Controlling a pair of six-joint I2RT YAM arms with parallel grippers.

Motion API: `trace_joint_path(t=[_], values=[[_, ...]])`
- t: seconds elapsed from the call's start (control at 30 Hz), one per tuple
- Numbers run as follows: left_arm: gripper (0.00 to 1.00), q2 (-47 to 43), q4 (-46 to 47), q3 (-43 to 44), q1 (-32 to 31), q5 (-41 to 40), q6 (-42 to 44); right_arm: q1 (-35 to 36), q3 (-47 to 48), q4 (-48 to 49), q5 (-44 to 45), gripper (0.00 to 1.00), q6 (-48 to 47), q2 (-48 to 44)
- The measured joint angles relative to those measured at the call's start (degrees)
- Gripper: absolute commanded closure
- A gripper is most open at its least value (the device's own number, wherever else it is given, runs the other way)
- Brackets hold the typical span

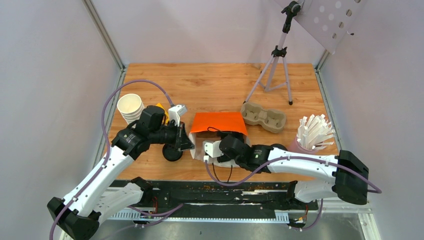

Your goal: Pack the takeout coffee

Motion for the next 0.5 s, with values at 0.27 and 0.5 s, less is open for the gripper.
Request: trace_joint_path(t=[0.27, 0.5], values=[[0.91, -0.09, 0.31, -0.22, 0.02, 0.11, -0.22, -1.57, -1.36, 2.05, -0.57, 0.28, 0.68, -0.04], [0.91, -0.09, 0.52, -0.26, 0.02, 0.26, -0.63, -2.60, -2.73, 4.59, -1.29, 0.27, 0.59, -0.22]])
